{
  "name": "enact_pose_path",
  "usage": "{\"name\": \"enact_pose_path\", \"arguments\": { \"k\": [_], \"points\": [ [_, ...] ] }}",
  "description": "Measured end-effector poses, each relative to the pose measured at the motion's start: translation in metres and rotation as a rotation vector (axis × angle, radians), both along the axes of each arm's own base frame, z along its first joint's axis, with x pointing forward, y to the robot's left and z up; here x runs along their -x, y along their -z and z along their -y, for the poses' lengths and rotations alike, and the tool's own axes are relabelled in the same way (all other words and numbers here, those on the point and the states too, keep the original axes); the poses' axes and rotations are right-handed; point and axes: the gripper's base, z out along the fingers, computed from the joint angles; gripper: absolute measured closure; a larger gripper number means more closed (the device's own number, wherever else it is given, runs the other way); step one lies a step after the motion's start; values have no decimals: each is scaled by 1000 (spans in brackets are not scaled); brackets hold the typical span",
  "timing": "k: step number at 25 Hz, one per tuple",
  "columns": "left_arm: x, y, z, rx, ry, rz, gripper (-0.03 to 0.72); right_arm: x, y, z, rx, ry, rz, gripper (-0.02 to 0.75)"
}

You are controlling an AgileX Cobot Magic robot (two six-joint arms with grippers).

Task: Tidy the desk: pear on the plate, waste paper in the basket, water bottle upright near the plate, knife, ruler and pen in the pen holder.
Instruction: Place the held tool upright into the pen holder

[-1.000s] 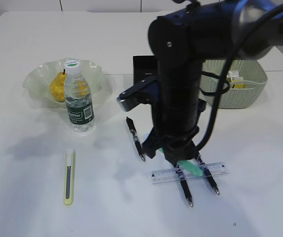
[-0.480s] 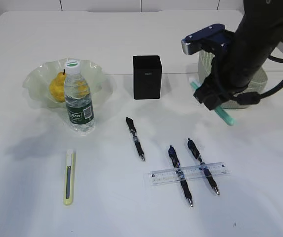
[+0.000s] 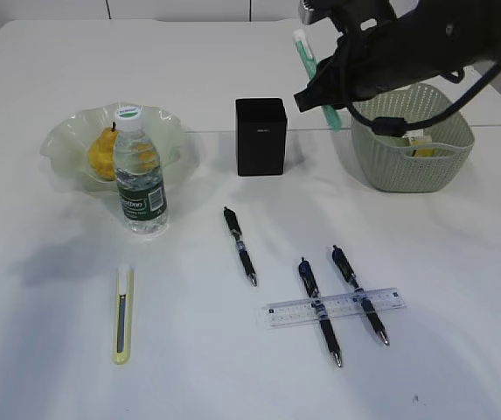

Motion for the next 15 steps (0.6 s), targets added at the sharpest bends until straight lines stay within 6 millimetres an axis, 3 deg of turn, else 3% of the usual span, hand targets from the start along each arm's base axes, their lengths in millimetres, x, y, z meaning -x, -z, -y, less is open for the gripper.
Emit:
{"name": "enact_pose_path", "arguments": {
  "k": [15],
  "points": [
    [2,1,-2,-24,10,-18,234,-72,20,-23,-199,54,247,597]
  ]
}}
